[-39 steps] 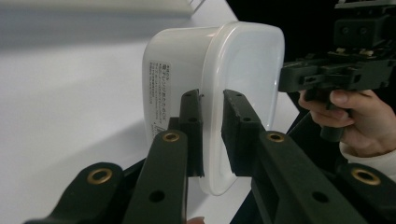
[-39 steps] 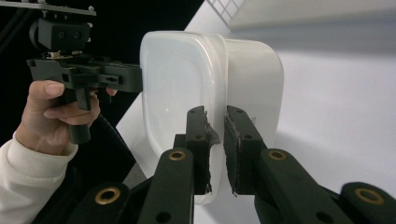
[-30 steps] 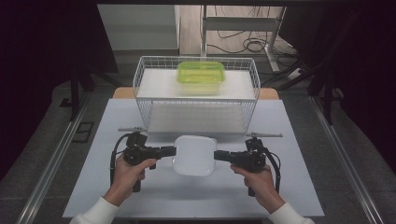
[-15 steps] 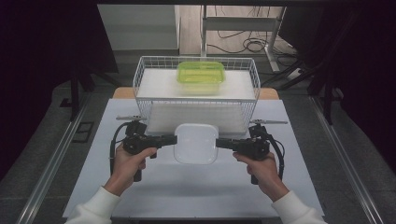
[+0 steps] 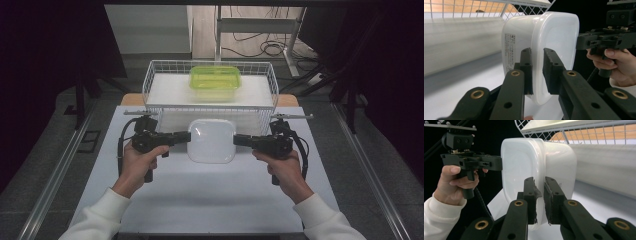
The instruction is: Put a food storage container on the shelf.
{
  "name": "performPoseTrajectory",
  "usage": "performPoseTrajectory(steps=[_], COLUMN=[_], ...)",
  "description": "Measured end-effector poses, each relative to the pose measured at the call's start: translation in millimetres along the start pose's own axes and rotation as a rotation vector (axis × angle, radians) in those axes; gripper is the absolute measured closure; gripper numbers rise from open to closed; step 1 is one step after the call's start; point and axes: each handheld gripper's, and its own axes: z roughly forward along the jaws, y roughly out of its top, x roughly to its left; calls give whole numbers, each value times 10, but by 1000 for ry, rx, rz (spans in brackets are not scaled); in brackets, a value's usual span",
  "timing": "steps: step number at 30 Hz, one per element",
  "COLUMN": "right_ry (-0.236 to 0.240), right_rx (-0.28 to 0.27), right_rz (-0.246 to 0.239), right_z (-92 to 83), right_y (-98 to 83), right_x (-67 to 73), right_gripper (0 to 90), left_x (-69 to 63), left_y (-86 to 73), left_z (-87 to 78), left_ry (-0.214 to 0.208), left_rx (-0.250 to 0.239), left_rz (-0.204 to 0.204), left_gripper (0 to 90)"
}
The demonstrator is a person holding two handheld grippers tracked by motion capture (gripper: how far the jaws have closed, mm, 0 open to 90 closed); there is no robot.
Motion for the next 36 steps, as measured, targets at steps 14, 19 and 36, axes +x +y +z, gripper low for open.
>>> performPoseTrajectory(steps=[14, 19, 36], right_ry=[8, 8, 12], right_rx=[-30, -37, -63], right_rz=[-17, -32, -58], right_z=[-8, -17, -41], right_y=[242, 344, 674], right_x=[-41, -23, -1], right_gripper=[793, 793, 793], left_x=[-25, -37, -79], left_y=[277, 366, 693], left_z=[-7, -32, -74], left_ry=[10, 13, 21], left_rx=[-14, -22, -53], left_rz=[22, 33, 56], left_gripper=[787, 786, 786])
